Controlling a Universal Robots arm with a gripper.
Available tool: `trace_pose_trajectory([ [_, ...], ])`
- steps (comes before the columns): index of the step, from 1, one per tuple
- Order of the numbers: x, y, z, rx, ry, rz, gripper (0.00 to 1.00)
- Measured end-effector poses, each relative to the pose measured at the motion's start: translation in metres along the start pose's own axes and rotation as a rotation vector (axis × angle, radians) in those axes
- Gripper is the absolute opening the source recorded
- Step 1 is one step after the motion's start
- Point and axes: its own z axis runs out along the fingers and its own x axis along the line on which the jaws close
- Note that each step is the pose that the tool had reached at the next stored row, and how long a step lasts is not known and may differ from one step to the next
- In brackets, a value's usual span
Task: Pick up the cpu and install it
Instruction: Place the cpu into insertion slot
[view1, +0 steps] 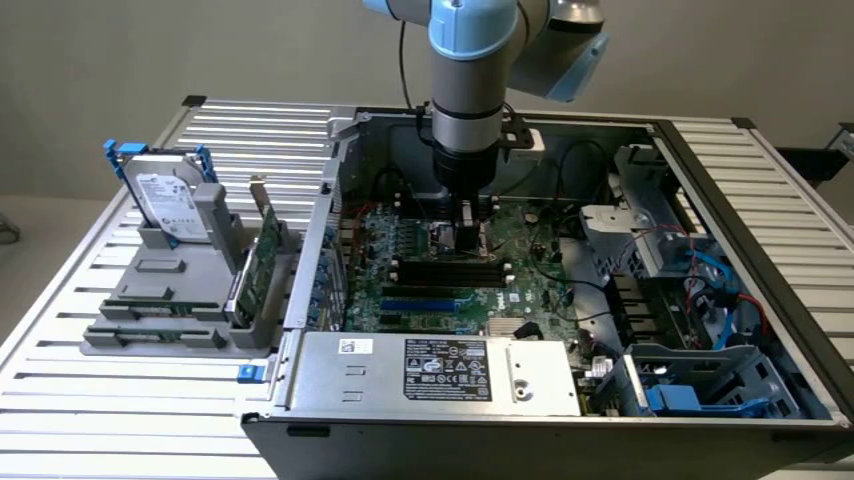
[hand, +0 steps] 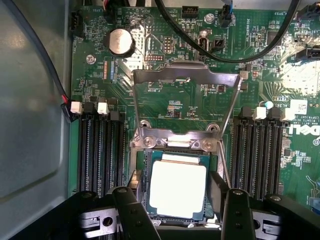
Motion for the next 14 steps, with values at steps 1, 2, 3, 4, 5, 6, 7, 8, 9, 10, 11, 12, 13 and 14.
trace_pose_trajectory([
  [1, 0.0, 0.0, 0.0, 0.0001, 0.0004, 0.0, 0.63],
  [2, 0.0, 0.0, 0.0, 0.0002, 0.0012, 0.0, 0.63],
  [3, -0.0001, 0.0, 0.0, 0.0003, 0.0025, 0.0, 0.63],
  [4, 0.0, 0.0, 0.0001, 0.0001, 0.0045, 0.0, 0.63],
  [5, 0.0, 0.0, 0.0003, 0.0, 0.0062, 0.0, 0.63],
  [6, 0.0, 0.0, 0.0003, 0.0, 0.0078, 0.0, 0.63],
  [7, 0.0, 0.0, 0.0004, -0.0001, 0.0088, 0.001, 0.63],
  [8, 0.0, 0.0, 0.0004, 0.0, 0.009, 0.001, 0.63],
  [9, 0.0, 0.0, 0.0004, 0.0002, 0.009, 0.001, 0.63],
  [10, 0.0, 0.0, 0.0004, 0.0001, 0.0091, 0.0, 0.63],
  [11, 0.0, 0.0, 0.0005, 0.0001, 0.0092, 0.0, 0.63],
  [12, 0.0, 0.0, 0.0005, 0.0002, 0.0092, -0.001, 0.63],
  [13, -0.0001, 0.0, 0.0005, 0.0003, 0.0092, -0.002, 0.63],
  [14, -0.0001, -0.0001, 0.0006, 0.0004, 0.0093, -0.005, 0.63],
])
